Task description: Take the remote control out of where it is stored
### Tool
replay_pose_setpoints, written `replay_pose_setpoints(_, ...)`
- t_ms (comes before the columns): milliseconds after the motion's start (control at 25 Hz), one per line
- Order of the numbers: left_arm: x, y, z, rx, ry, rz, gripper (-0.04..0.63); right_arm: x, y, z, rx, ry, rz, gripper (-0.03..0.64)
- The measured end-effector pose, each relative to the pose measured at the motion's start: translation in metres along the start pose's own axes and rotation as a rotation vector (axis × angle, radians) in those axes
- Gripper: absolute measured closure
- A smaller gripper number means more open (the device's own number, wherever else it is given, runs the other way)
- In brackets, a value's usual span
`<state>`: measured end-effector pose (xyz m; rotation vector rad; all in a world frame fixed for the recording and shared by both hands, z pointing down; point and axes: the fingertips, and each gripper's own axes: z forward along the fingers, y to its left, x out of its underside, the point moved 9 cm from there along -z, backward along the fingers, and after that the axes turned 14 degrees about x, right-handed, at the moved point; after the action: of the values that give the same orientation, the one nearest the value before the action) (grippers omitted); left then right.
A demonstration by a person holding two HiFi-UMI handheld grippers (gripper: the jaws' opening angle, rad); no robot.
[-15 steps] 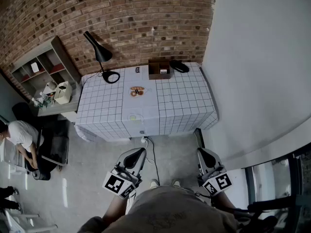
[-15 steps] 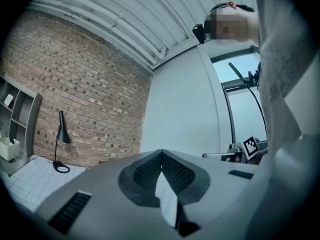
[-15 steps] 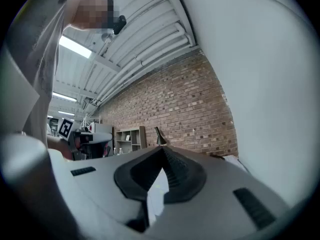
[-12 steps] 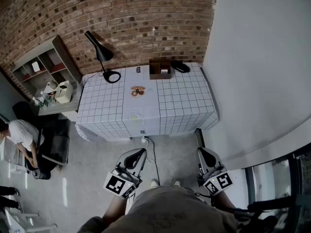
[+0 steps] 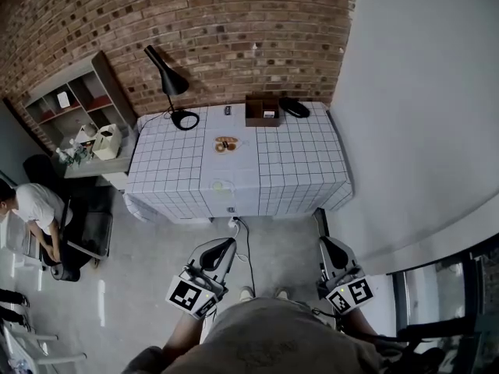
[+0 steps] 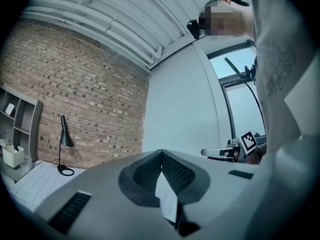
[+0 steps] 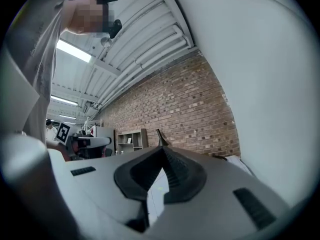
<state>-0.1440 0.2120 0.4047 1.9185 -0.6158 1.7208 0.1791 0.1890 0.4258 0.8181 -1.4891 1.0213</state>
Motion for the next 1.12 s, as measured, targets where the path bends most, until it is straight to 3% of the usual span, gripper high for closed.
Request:
replay_pose_setpoints(120,-0.010,0.003,-0.006,-0.006,0.009,-0.022,0.591,-0.014,0.008,0.001,-0.005,0.002,-0.029,0.604)
replay_pose_setpoints(200,-0.029,0.003,-0.003,0.013,-0.008,0.019,0.591,-0.024,0.012,0.002,-0.005,0.003,-0.054,0.604)
replay_pose_setpoints(320,-0.017,-0.004,0.006,0.031,-0.009,0.075,0.591,-0.007,-0.001,-0.004,-0.006,-0.007,-0.072,0.604)
replay_pose_setpoints(760,-0.002,-0.008,0.027,0.099,-0.010,0.044,0.591,0.004,-0.014,-0.011,0.037,0.012,-0.112,0.604)
replay_pose_setpoints(960,-0.003,-0.006,0.030,0.120,-0.028,-0.005,0.591,0.004,-0.014,-0.009,0.041,0.009,-0.119,0.604)
replay_pose_setpoints(1120,-0.009,-0.006,0.033,0.112,0.011,0.078,0.591,0.006,-0.013,-0.009,0.056,-0.005,-0.213,0.604)
